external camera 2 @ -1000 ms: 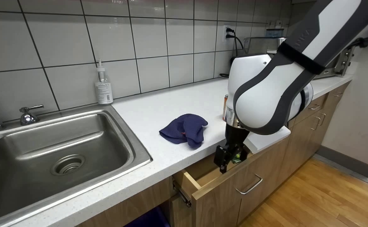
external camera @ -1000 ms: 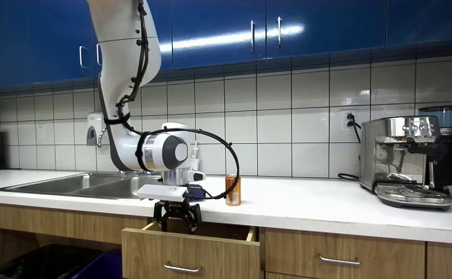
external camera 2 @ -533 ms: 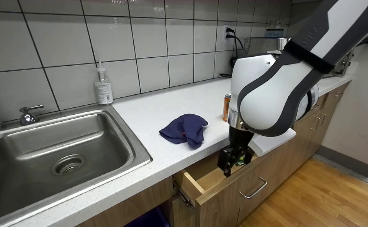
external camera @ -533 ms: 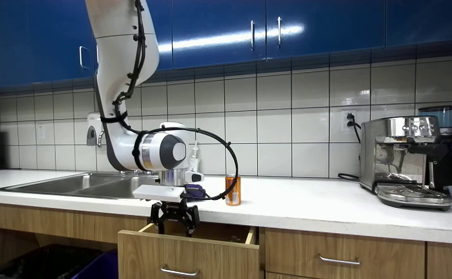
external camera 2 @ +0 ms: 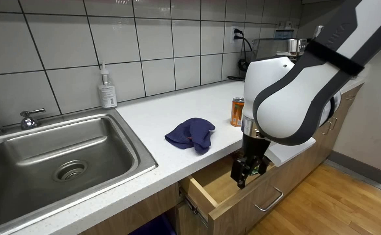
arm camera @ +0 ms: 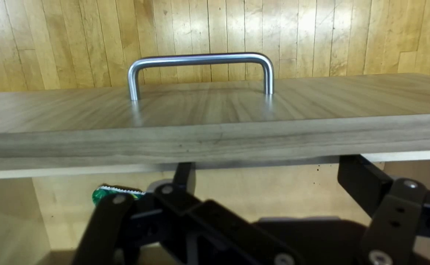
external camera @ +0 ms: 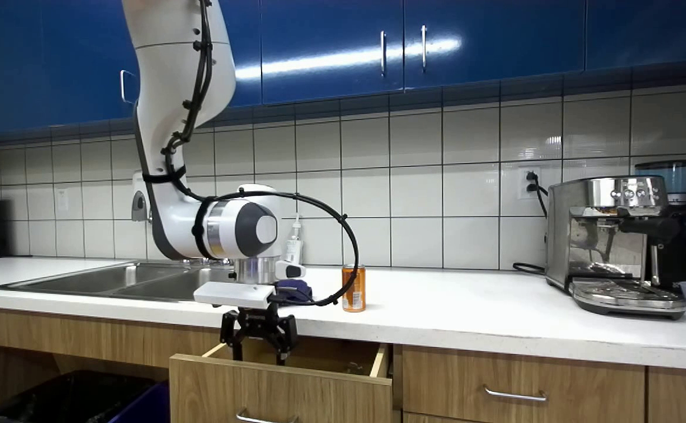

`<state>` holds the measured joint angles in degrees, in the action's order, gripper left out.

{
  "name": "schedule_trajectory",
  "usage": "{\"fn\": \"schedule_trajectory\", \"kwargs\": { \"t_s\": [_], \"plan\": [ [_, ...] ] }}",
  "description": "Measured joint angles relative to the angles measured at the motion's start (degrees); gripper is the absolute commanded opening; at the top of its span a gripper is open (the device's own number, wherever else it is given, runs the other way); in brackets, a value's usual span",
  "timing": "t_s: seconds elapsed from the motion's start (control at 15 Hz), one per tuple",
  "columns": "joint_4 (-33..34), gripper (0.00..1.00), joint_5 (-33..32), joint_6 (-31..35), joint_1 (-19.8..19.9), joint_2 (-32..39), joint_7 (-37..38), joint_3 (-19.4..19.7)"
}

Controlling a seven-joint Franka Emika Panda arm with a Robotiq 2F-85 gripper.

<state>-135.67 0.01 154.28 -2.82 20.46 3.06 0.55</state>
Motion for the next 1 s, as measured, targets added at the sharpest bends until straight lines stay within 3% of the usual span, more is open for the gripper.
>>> {"fn": "schedule_trajectory", "kwargs": {
  "t_s": [1.0],
  "plan": [
    [-6.9, 1.0, -0.2, -0.4, -1.9, -4.4, 1.4, 0.0]
  ]
}}
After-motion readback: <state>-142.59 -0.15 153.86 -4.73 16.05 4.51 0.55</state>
